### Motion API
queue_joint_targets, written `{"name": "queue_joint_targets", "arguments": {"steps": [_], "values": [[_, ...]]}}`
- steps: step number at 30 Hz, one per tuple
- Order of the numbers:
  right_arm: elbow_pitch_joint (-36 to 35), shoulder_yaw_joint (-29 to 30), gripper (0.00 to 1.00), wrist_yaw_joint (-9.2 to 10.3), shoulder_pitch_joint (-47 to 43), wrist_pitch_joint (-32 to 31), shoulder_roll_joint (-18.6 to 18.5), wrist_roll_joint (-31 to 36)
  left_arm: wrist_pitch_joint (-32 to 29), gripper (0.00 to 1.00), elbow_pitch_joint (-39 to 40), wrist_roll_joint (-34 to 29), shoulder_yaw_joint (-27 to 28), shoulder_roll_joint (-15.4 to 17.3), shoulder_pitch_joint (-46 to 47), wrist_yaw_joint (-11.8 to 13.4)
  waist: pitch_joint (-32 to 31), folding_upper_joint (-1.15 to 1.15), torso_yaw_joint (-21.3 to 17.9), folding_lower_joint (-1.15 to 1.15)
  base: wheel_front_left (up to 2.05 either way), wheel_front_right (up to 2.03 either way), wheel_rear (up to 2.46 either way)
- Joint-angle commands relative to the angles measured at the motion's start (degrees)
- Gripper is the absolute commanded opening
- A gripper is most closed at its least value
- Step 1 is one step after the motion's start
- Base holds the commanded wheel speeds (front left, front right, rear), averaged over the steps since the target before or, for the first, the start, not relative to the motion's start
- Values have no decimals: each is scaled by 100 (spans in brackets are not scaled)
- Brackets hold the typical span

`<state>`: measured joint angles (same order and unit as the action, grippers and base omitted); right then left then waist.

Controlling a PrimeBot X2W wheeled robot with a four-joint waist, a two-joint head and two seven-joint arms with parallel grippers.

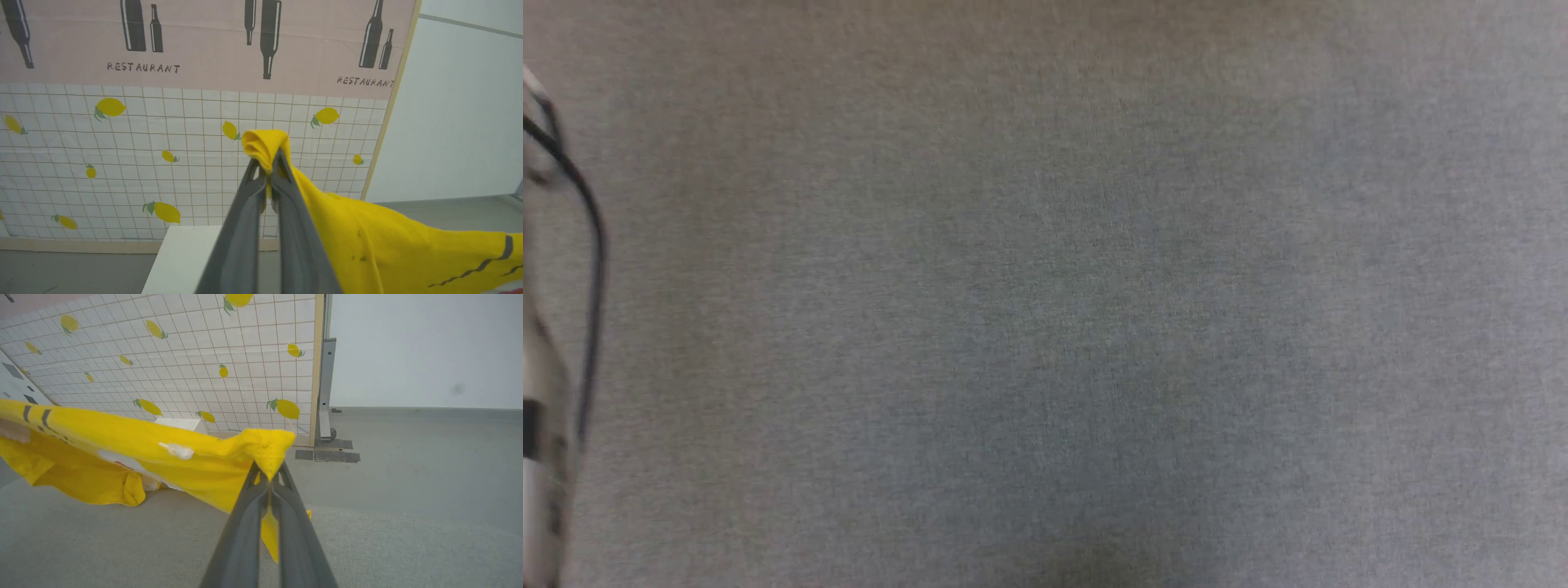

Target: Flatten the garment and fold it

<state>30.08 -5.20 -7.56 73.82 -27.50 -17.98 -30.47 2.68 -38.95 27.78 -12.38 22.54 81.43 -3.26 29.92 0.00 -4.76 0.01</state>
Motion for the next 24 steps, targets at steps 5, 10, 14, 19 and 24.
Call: {"name": "queue_joint_targets", "arguments": {"steps": [5,10,14,19,24], "values": [[-409,-436,0,8,-1661,321,-390,-610,239,0,-137,342,-116,-228,-1362,-248,-1204,0,390,-1,0,0,0],[-857,-556,0,8,-3433,443,-572,-1090,395,0,221,658,-306,-415,-2921,-356,-1906,0,528,-1,0,0,0],[-1059,-538,0,8,-4672,506,-566,-1184,421,0,631,908,-374,-529,-4165,-367,-2232,0,538,-1,0,0,0],[-1099,-494,0,8,-6034,550,-404,-1102,304,0,1177,1173,-513,-688,-5844,-264,-2525,0,498,-1,0,0,0],[-1086,-341,0,8,-6711,684,-322,-846,105,0,1695,1374,-616,-731,-7119,-71,-2692,0,435,-1,0,0,0]]}}
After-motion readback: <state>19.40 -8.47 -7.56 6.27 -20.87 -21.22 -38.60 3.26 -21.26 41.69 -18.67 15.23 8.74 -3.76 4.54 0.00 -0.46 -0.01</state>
